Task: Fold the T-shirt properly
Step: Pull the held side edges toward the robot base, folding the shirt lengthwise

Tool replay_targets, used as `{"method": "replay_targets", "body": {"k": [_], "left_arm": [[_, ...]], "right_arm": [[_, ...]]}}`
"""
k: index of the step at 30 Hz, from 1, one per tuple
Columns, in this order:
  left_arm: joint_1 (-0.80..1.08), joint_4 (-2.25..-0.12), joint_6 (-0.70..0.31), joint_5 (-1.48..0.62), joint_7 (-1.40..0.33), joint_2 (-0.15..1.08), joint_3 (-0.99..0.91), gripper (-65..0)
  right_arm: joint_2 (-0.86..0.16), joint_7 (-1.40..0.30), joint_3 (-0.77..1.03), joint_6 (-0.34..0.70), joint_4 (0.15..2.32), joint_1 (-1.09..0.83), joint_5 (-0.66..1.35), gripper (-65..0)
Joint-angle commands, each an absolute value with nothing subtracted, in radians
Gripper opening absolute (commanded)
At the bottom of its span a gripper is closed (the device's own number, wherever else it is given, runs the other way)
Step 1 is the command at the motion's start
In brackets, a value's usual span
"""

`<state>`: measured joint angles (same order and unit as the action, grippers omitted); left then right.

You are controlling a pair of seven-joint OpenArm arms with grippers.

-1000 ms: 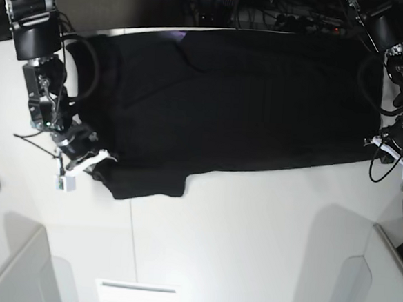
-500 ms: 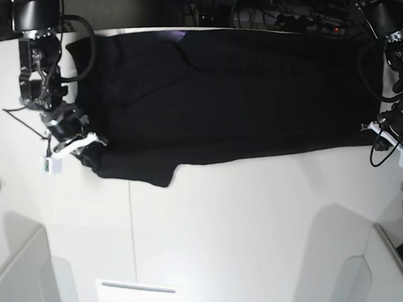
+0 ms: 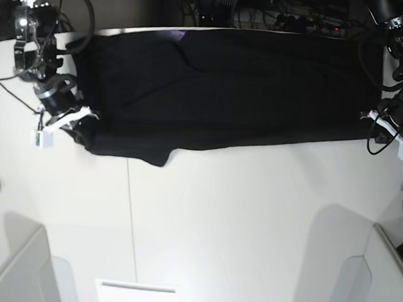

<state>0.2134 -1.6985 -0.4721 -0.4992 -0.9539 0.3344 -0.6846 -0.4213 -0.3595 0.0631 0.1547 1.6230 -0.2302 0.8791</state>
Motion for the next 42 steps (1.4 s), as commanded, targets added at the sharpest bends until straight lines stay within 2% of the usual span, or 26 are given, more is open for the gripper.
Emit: {"method": "replay_targets", "body": {"k": [1, 12, 19, 28, 33, 42], "left_arm": [[0.217, -1.721, -0.473, -0.504, -0.937, 0.352, -0.691, -65.0], [0.269, -1.738, -0.475, -0.507, -0.937, 0.351, -0.691, -65.0], [0.314, -1.779, -0.475, -0.599, -0.937, 0.355, -0.693, -65.0], [0.372, -1.811, -0.476, -0.604, -0.938, 0.355, -0.774, -65.0], [0.409, -1.839, -0.53, -0.604, -0.938, 0.351, -0.776, -65.0], [0.438, -1.856, -0.533, -0.604, -0.938, 0.349, -0.777, -65.0]], "right_arm": [[-0.437, -0.332, 0.079, 0.16, 1.655, -0.234, 0.886, -65.0], [-0.435, -0.332, 0.173, 0.16, 1.765, -0.371, 0.892, -65.0], [-0.433, -0.332, 0.191, 0.16, 1.831, -0.433, 0.894, -65.0], [-0.432, -0.332, 0.191, 0.16, 1.859, -0.487, 0.894, -65.0], [-0.432, -0.332, 0.191, 0.16, 1.888, -0.519, 0.894, -65.0], [-0.404, -0.331, 0.237, 0.166, 1.902, -0.584, 0.892, -65.0]]}}
